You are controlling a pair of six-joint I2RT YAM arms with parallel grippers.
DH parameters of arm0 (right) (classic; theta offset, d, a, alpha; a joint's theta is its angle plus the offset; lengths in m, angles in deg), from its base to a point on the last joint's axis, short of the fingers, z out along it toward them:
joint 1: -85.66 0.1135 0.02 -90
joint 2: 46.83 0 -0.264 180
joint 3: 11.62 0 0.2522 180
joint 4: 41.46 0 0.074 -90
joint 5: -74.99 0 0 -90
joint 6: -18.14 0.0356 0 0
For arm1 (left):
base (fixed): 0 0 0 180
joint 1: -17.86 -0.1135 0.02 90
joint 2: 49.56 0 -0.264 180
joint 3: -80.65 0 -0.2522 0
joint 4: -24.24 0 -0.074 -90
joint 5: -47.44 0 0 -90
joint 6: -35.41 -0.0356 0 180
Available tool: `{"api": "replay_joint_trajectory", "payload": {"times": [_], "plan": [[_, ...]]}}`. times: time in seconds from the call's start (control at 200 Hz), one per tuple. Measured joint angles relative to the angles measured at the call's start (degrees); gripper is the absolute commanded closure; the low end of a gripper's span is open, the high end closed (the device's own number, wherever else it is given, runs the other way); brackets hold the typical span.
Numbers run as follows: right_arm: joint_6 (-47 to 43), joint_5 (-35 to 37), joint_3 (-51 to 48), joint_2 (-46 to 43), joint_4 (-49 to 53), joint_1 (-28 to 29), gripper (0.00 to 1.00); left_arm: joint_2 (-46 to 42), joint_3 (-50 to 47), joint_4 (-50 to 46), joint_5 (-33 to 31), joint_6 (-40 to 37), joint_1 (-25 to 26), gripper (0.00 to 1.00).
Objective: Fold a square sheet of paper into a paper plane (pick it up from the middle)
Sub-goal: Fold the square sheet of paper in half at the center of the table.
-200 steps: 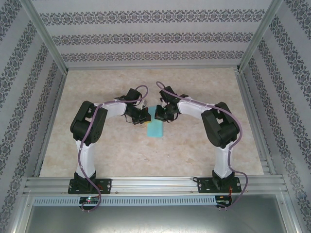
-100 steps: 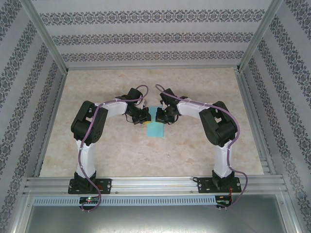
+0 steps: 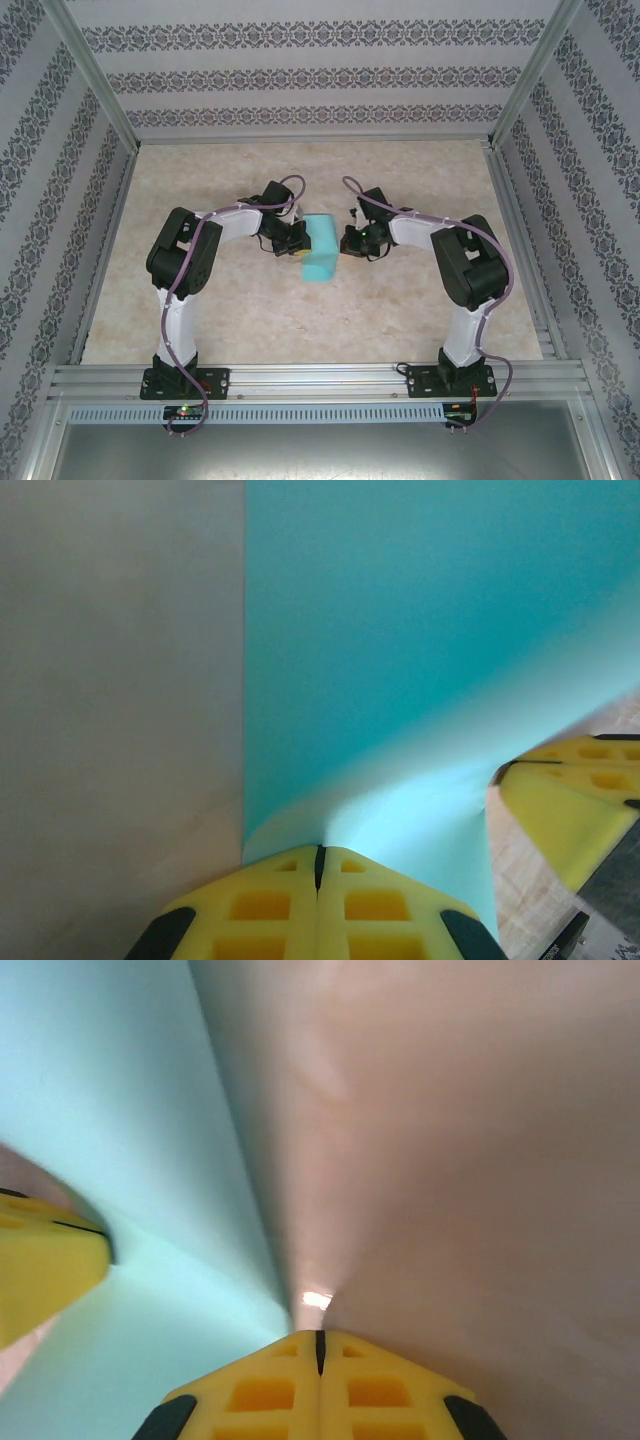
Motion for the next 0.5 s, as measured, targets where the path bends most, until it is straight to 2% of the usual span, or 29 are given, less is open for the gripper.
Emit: {"api": "replay_joint_trajectory", "payload": {"times": [0.225,0.5], "plan": [[1.0,0.0,0.0,-2.3,-0.7,0.5,1.0,0.1,0.0,0.0,0.0,0.0,0.0,1.0],[4.6,-4.3,6.4,5.8,-5.8,4.5,1.0,0.2,0.0,0.0,0.0,0.0,0.0,1.0]]}}
